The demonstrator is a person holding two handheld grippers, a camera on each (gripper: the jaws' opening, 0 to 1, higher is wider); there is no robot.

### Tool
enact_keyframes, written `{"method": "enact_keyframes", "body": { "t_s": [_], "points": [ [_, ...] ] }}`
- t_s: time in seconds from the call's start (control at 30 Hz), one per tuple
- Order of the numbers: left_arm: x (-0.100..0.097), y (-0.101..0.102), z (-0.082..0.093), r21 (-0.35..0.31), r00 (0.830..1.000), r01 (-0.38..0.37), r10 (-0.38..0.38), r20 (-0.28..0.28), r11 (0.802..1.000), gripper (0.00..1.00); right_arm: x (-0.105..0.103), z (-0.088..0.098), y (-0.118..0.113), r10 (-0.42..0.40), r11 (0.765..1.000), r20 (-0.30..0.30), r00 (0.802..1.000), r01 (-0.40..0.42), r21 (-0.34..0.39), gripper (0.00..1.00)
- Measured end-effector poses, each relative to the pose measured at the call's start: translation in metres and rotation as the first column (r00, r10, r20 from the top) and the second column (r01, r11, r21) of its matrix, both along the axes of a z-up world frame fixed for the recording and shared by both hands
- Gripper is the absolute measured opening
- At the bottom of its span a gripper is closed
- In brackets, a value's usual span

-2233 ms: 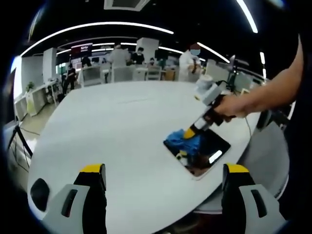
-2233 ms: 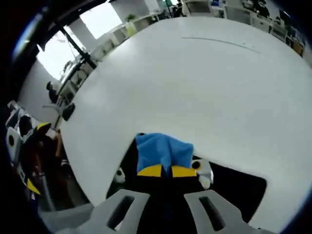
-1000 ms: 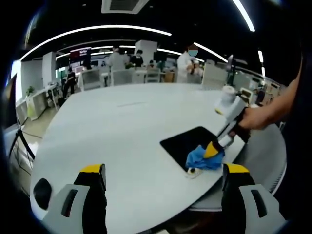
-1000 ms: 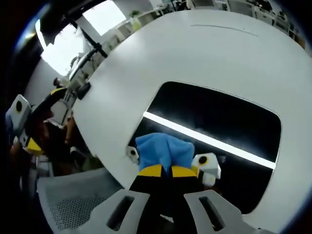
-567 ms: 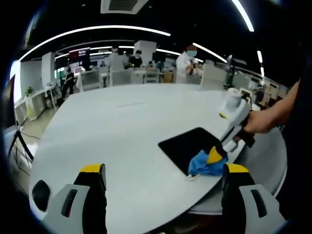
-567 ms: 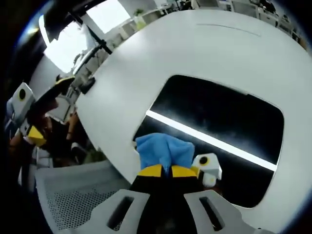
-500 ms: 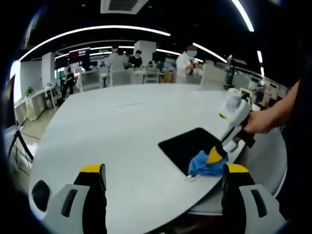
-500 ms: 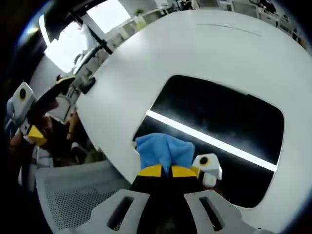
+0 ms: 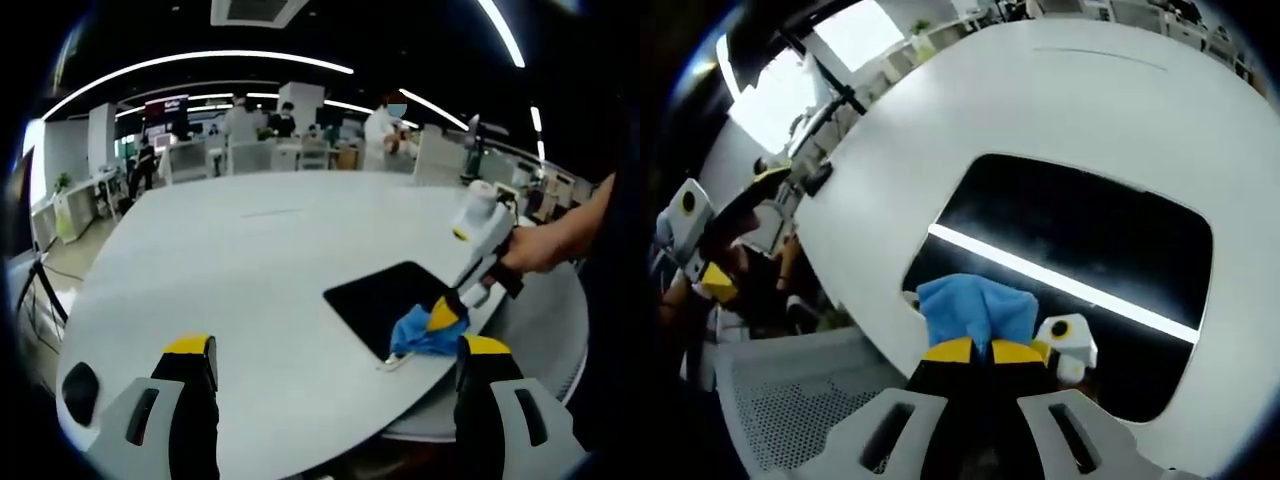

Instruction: Wipe the mirror surface with the cleaning cloth until all visible marks leave the cleaned area.

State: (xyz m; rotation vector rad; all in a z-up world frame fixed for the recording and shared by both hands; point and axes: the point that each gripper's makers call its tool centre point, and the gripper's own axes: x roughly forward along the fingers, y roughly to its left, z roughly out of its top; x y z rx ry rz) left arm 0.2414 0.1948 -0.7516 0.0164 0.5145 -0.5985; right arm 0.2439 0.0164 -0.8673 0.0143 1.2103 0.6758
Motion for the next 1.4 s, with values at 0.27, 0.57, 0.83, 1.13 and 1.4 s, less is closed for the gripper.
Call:
{"method": "enact_keyframes", "body": {
  "t_s": [0.27, 0.57, 0.83, 1.13, 1.4],
  "points": [
    [0.003, -0.003, 0.000, -0.004, 1.000, 0.005, -0.005, 0.000, 1.000, 1.00, 0.001, 0.000, -0.020, -0.037, 0.999, -0.012, 0.999, 0.037, -0.004, 0.00],
    [0.003, -0.007, -0.002, -0.005, 1.000, 0.014, -0.014, -0.004, 1.000, 1.00, 0.001, -0.001, -0.022, -0.055, 0.998, -0.019, 0.998, 0.055, 0.001, 0.00],
    [0.004, -0.006, -0.002, -0.001, 1.000, 0.024, -0.024, -0.010, 1.000, 1.00, 0.009, -0.001, -0.022, -0.057, 0.998, -0.022, 0.998, 0.057, -0.015, 0.00],
    [0.005, -0.003, -0.005, -0.002, 1.000, 0.021, -0.021, -0.018, 1.000, 1.00, 0.029, -0.001, -0.024, -0.049, 0.998, 0.003, 0.999, 0.049, -0.043, 0.00],
    [0.003, 0.000, -0.008, 0.001, 0.999, 0.022, -0.022, -0.033, 1.000, 1.00, 0.064, -0.001, -0.027, -0.076, 0.996, 0.024, 0.997, 0.077, -0.049, 0.00]
  ]
}}
